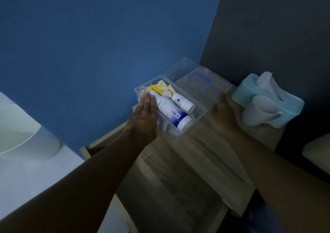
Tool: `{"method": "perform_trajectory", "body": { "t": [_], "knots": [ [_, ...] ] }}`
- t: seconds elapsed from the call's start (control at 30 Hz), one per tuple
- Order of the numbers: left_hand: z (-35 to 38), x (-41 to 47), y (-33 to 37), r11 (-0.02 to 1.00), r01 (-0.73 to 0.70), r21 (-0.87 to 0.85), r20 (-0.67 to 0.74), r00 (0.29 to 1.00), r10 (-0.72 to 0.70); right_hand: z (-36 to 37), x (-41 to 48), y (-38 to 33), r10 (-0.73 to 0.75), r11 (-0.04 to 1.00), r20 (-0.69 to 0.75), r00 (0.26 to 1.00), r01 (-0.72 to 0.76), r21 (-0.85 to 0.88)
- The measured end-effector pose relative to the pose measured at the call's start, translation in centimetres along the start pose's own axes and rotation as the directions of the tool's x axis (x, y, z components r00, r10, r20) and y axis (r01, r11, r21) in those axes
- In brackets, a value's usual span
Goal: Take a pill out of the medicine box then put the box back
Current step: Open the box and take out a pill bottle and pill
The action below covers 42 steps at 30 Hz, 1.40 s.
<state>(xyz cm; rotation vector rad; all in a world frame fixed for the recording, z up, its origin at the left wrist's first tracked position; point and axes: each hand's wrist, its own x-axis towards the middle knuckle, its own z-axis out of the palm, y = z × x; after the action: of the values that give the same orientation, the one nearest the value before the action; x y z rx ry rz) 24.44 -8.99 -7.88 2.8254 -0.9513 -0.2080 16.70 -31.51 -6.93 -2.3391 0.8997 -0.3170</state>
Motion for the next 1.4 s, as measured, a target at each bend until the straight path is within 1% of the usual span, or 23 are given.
{"method": "perform_trajectory", "body": {
  "t": [0.07, 0.1, 0.13, 0.2, 0.27, 0.33, 0.4, 0.43, 0.5, 0.53, 0.57, 0.6, 0.67, 0.7, 0.77, 0.83, 0.87, 0.9, 1.1, 1.17, 1.27, 1.33, 1.4],
  "knots": [
    [0.0, 0.2, 0.0, 1.0, -0.01, 0.011, -0.005, 1.0, 0.01, 0.7, -0.4, 0.7, 0.019, 1.0, 0.097, 0.995, -0.018, -0.008],
    [0.0, 0.2, -0.1, 1.0, 0.0, 0.018, 0.004, 1.0, 0.0, 0.9, -0.3, 1.0, 0.015, 1.0, 0.11, 0.994, -0.017, 0.017],
    [0.0, 0.3, -0.1, 0.999, -0.001, 0.032, 0.007, 1.0, 0.001, 0.8, -0.4, 0.9, 0.008, 0.999, 0.084, 0.996, -0.011, 0.043],
    [-0.3, 0.3, 0.0, 0.999, -0.009, 0.035, 0.022, 1.0, 0.008, 0.6, -0.2, 0.0, -0.078, 0.996, -0.068, 0.995, 0.08, 0.032],
    [-0.4, 0.3, 0.1, 0.999, -0.008, 0.041, 0.016, 1.0, 0.007, 0.4, 0.0, -1.4, -0.196, 0.98, -0.209, 0.958, 0.188, -0.057],
    [-0.3, 0.3, 0.4, 0.999, -0.003, 0.034, 0.014, 1.0, 0.003, 0.6, 0.3, -2.9, -0.232, 0.969, -0.259, 0.938, 0.2, -0.145],
    [-0.3, 0.4, 0.7, 1.0, 0.03, -0.01, -0.024, 0.999, -0.03, 0.9, 0.9, -3.9, -0.174, 0.98, -0.273, 0.946, 0.138, -0.147],
    [-0.2, 0.5, 0.8, 1.0, 0.028, -0.003, -0.032, 0.999, -0.028, 1.0, 1.2, -4.3, -0.12, 0.99, -0.272, 0.955, 0.096, -0.1],
    [-0.1, 0.7, 0.7, 0.998, -0.004, 0.067, -0.021, 1.0, 0.005, 1.2, 1.8, -4.7, 0.009, 1.0, -0.258, 0.966, -0.007, 0.009],
    [0.0, 0.8, 0.6, 0.996, -0.012, 0.085, -0.018, 1.0, 0.014, 1.3, 2.0, -4.9, 0.057, 0.998, -0.259, 0.964, -0.052, 0.026],
    [0.0, 0.8, 0.5, 0.996, -0.008, 0.093, -0.018, 1.0, 0.01, 1.4, 2.1, -5.1, 0.059, 0.998, -0.278, 0.959, -0.06, 0.005],
    [0.0, 0.8, 0.5, 0.996, -0.007, 0.092, -0.022, 1.0, 0.009, 1.6, 2.3, -5.3, 0.003, 0.999, -0.31, 0.951, -0.018, -0.045],
    [0.1, 0.8, 0.4, 0.996, -0.003, 0.089, -0.033, 0.999, 0.006, 2.1, 2.7, -6.1, -0.242, 0.968, -0.318, 0.917, 0.207, -0.139],
    [0.1, 0.9, 0.3, 0.995, -0.008, 0.099, -0.027, 1.0, 0.01, 2.5, 3.2, -6.6, -0.374, 0.926, -0.248, 0.894, 0.344, -0.155],
    [0.2, 0.9, 0.1, 0.994, -0.03, 0.109, -0.006, 1.0, 0.031, 3.2, 4.6, -7.8, -0.545, 0.832, 0.015, 0.838, 0.543, -0.116],
    [0.2, 0.8, -0.2, 0.994, -0.042, 0.096, 0.002, 0.999, 0.042, 3.8, 5.5, -9.2, -0.581, 0.773, 0.289, 0.761, 0.627, -0.096],
    [0.3, 0.7, -0.4, 0.994, -0.05, 0.096, 0.001, 0.999, 0.05, 4.2, 5.8, -9.7, -0.57, 0.753, 0.38, 0.728, 0.648, -0.113],
    [0.3, 0.7, -0.6, 0.993, -0.059, 0.102, 0.003, 0.998, 0.059, 4.5, 6.2, -10.1, -0.561, 0.734, 0.43, 0.707, 0.665, -0.136],
    [0.7, 1.1, -1.2, 0.989, -0.095, 0.117, 0.012, 0.995, 0.094, 5.2, 7.9, -10.8, -0.542, 0.636, 0.566, 0.621, 0.744, -0.206],
    [1.0, 1.5, -1.2, 0.987, -0.098, 0.128, 0.009, 0.995, 0.098, 5.4, 8.1, -10.3, -0.559, 0.658, 0.533, 0.636, 0.731, -0.182],
    [1.0, 1.6, -1.1, 0.993, -0.074, 0.096, 0.016, 0.997, 0.073, 5.3, 7.7, -9.7, -0.599, 0.745, 0.352, 0.719, 0.662, -0.083],
    [0.8, 1.6, -1.0, 0.989, -0.089, 0.115, 0.027, 0.996, 0.086, 4.7, 6.8, -9.5, -0.603, 0.786, 0.23, 0.764, 0.618, 0.007],
    [0.5, 1.7, -0.9, 0.985, -0.107, 0.136, 0.057, 0.993, 0.1, 3.5, 5.4, -9.4, -0.579, 0.814, 0.178, 0.796, 0.577, 0.064]
  ]
}}
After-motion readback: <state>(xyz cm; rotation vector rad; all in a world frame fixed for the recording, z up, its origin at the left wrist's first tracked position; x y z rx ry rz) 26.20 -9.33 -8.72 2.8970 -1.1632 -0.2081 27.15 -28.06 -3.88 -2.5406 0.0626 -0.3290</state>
